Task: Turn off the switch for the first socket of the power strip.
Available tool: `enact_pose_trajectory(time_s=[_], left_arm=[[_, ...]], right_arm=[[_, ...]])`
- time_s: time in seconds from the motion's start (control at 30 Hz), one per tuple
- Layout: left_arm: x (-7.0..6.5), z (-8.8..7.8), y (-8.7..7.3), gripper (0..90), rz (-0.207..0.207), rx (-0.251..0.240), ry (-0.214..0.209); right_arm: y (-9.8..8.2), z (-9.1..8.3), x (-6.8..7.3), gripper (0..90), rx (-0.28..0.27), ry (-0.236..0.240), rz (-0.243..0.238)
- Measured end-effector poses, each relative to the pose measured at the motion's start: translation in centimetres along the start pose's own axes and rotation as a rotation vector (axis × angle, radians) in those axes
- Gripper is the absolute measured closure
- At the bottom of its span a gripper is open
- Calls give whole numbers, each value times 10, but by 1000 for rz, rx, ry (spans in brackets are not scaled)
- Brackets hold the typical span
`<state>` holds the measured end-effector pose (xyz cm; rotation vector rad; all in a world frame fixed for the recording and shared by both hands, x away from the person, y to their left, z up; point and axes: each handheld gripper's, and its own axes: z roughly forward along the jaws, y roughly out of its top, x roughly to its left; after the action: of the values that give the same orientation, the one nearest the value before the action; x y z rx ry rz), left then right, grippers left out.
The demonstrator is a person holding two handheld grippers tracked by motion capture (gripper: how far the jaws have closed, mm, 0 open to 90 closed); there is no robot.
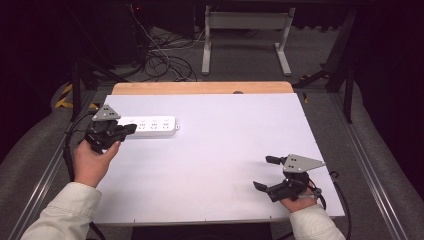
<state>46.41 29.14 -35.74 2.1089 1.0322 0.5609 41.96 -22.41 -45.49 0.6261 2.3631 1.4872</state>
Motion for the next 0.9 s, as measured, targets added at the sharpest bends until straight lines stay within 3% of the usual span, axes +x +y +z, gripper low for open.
enact_pose_trajectory(time_s=[0.4, 0.5, 0.9], left_arm=[[21, 15, 8, 896, -43, 56, 32], [27, 22, 10, 896, -34, 87, 61], [49, 45, 16, 896, -71, 124, 87]], right_arm=[[0, 0, 0, 52, 3, 1, 1], [0, 0, 0, 52, 4, 0, 1], [0, 1, 0, 52, 14, -4, 0]])
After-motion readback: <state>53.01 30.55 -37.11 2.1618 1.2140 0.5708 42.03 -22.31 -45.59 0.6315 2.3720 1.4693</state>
